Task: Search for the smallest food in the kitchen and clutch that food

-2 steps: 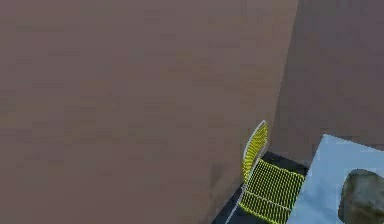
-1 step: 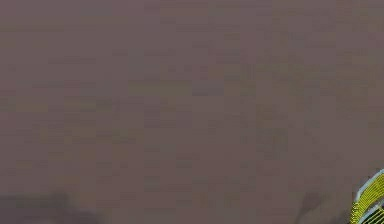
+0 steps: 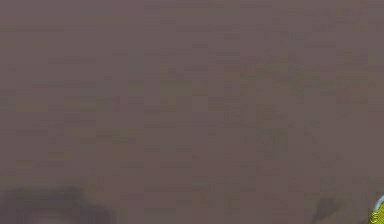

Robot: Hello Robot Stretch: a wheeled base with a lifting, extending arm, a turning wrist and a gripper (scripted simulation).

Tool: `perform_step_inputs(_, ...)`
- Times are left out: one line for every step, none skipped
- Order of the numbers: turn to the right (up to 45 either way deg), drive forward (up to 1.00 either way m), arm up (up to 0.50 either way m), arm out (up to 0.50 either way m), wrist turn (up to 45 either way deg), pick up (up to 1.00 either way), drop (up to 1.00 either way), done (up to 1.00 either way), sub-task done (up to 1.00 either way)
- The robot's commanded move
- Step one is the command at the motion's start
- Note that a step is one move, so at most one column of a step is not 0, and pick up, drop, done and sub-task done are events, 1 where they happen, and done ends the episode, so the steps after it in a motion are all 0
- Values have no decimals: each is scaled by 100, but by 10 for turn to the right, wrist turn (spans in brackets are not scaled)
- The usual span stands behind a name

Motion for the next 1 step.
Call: perform_step_inputs(450, 0, 0, 0, 0, 0, 0, 0, 0)
